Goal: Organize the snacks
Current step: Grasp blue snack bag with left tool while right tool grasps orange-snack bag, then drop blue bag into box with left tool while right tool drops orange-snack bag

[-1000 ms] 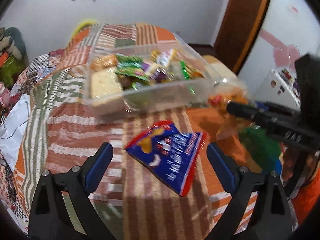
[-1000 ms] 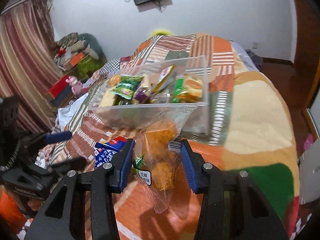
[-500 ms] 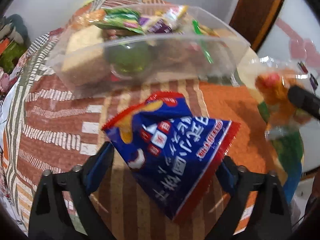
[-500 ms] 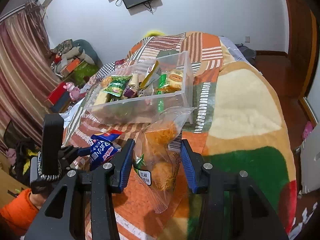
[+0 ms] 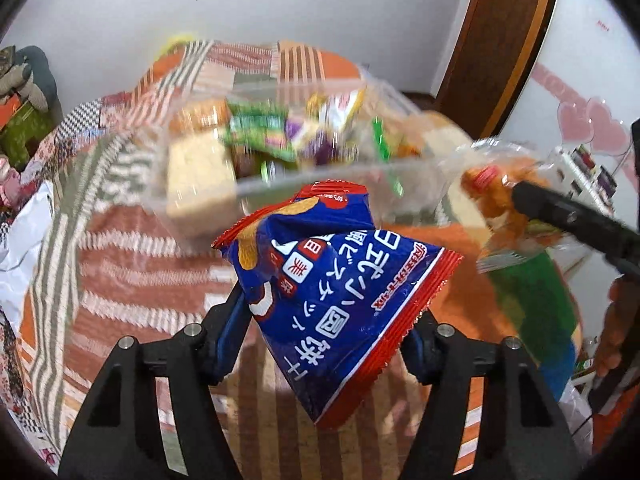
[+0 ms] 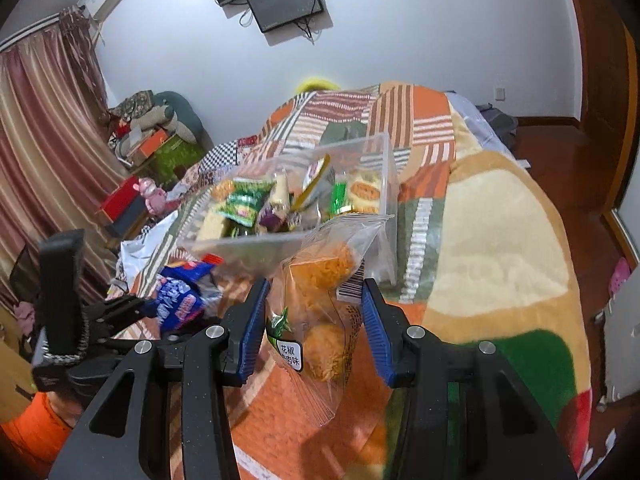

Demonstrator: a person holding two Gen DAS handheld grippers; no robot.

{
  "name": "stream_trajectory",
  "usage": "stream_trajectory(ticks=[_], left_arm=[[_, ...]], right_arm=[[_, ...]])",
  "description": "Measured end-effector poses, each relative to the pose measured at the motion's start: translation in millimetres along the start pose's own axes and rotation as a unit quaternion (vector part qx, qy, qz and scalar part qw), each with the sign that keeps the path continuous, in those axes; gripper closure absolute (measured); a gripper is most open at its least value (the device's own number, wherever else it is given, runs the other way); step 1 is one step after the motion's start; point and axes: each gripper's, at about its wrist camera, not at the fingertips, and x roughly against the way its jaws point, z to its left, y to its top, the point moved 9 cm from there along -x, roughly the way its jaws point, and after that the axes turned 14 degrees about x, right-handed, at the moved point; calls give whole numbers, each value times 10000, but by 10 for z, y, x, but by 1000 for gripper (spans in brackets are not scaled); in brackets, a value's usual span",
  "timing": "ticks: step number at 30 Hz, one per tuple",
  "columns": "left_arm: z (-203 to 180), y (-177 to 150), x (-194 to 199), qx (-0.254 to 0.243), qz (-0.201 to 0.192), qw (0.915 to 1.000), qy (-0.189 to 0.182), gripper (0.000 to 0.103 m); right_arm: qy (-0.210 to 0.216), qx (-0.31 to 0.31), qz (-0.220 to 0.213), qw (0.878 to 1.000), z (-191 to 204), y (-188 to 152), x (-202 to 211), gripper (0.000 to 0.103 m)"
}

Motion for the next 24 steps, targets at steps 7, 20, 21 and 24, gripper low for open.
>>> stream_trajectory(ticks=[7, 20, 21, 24], left_arm=[[-121, 543, 216, 49, -466, 9987, -194, 37], [-290, 1154, 76, 45, -750, 9968, -288, 37], [-287, 1185, 27, 64, -723, 9970, -281, 37], [-281, 1258, -132, 89, -630, 9976, -265, 37]], right_arm=[[-57, 115, -321, 9994, 12, 293, 69, 60], [-258, 266, -649, 9972, -69, 727, -121, 60], [-256, 261, -628, 9974, -77, 736, -162, 60], [-248, 246, -504, 9981, -110, 743, -334, 60]])
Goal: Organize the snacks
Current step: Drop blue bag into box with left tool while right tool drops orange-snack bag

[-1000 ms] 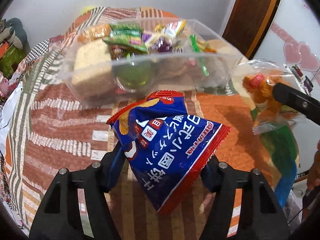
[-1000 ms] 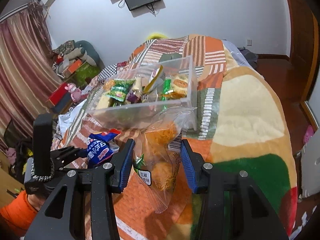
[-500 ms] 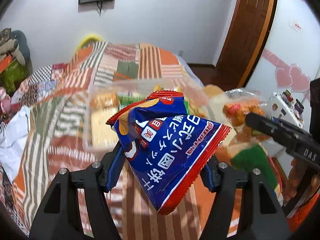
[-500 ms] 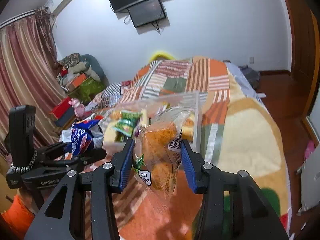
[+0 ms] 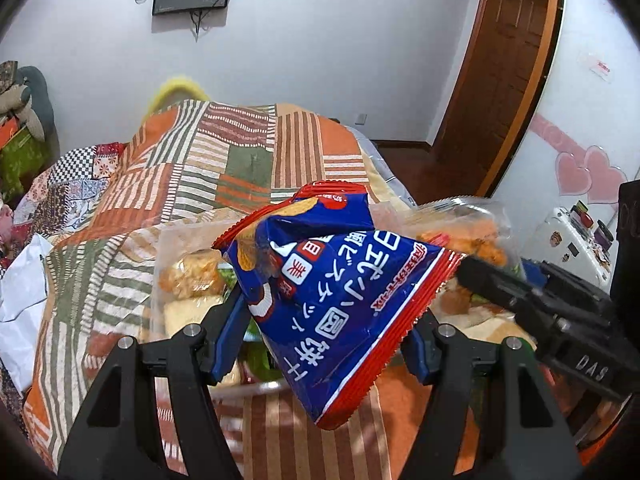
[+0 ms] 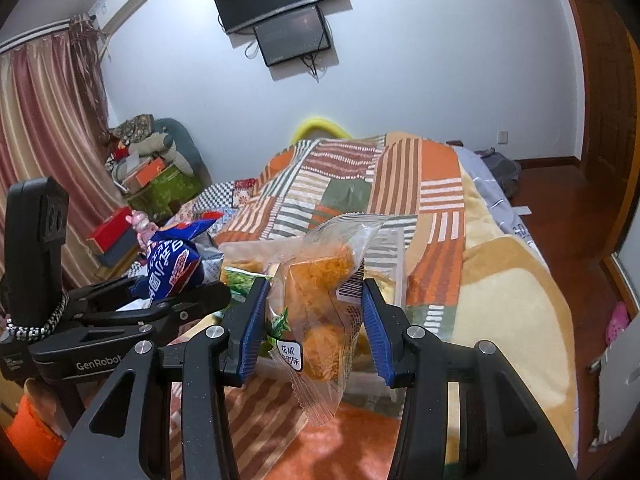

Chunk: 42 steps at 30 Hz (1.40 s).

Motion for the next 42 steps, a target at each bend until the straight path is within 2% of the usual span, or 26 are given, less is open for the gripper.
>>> stream_trajectory(ticks=[8, 13, 15, 19, 21, 29, 35, 42], left_arm=[[132, -27, -425, 148, 301, 9993, 135, 36], [207, -79, -512, 206, 345, 9989, 239, 28], [222, -94, -492, 223, 374, 9987, 253, 23], [235, -118, -438, 324, 462, 9984, 41, 17], [208, -131, -371, 274, 432, 9987, -4, 14], [68, -85, 86, -14, -9, 10000, -28, 10], [20, 27, 711, -89, -667, 9977, -46, 10], [-27, 58, 1501, -152, -1486, 9888, -37, 8]], right_arm=[[84, -17, 386, 9992, -21, -141, -331, 60], [69, 71, 599, 9982, -2, -205, -414, 56], [48, 58, 623, 9980, -24, -212, -396, 53], [-15, 1, 607, 9982, -73, -203, -292, 37], [-32, -9, 559, 9984, -99, -184, -256, 36], [-151, 222, 336, 9991, -27, -70, 46, 36], [-288, 416, -112, 9987, 105, 118, 479, 36], [-384, 566, -710, 9951, 335, 319, 1037, 32]])
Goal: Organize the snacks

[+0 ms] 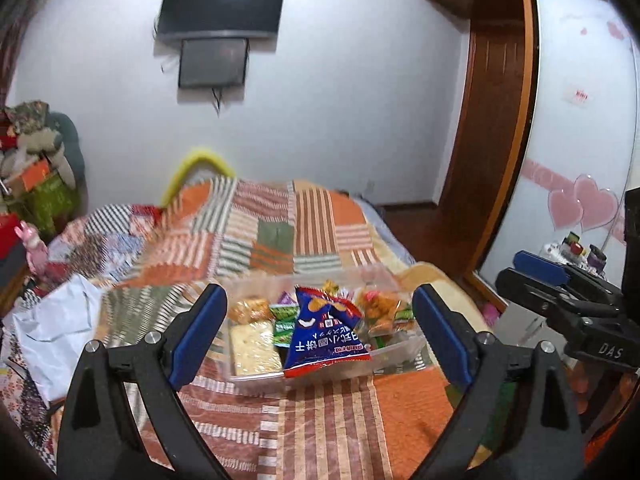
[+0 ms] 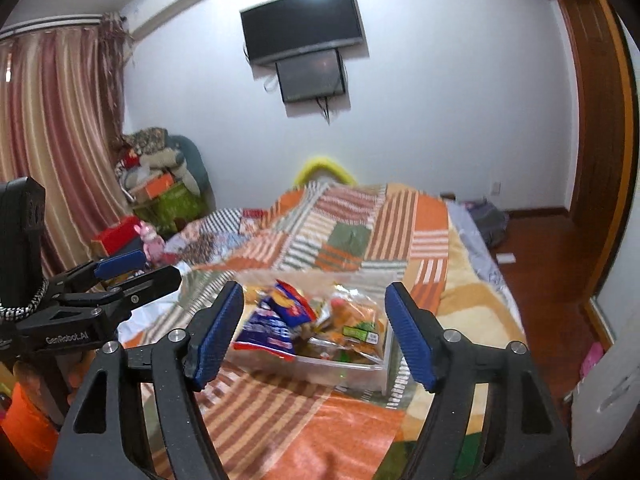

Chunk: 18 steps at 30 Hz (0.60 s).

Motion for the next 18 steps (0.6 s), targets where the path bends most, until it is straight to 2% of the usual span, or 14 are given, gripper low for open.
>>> stream_trajectory(ticks=[4, 10, 13, 18], left_arm=[[-32, 67, 326, -55, -339, 9994, -3, 2], [-40, 82, 706, -79, -715, 9974, 7, 0], [-43, 53, 797, -61, -759, 9971, 18, 0], [-55, 11, 879, -55, -854, 9963, 7, 0]], right_arm=[[-149, 174, -282, 9993, 142, 100, 278, 25], [-314, 249, -566, 9976, 276, 170, 497, 14], [-384, 286, -621, 9969, 303, 168, 536, 2], [-552, 384, -729, 9951, 333, 205, 569, 0]])
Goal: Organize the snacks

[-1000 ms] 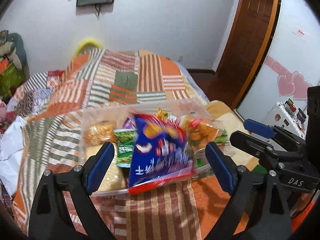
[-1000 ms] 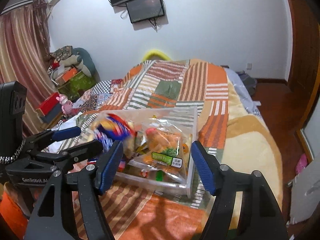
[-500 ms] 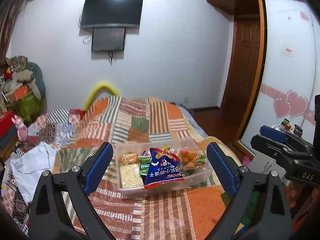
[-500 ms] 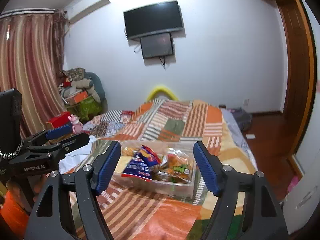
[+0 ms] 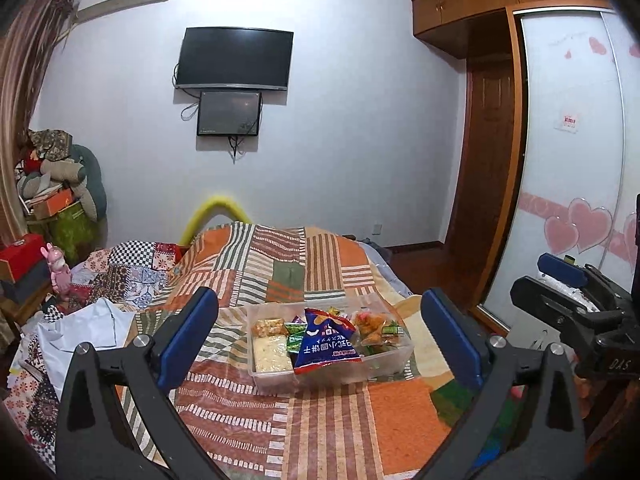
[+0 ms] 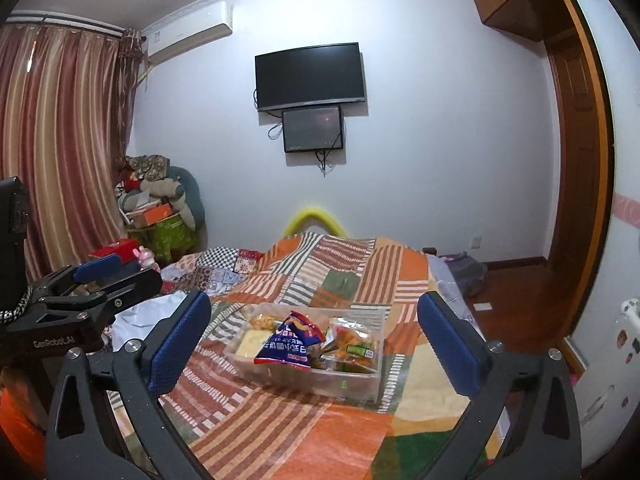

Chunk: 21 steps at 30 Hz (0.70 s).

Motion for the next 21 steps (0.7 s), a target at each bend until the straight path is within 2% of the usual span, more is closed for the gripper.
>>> stream_trajectory(ticks=[21], left_arm=[[-30, -68, 106, 54, -36, 10000, -14, 0]], right_arm=[[-41, -32, -35, 10000, 49, -53, 132, 0]])
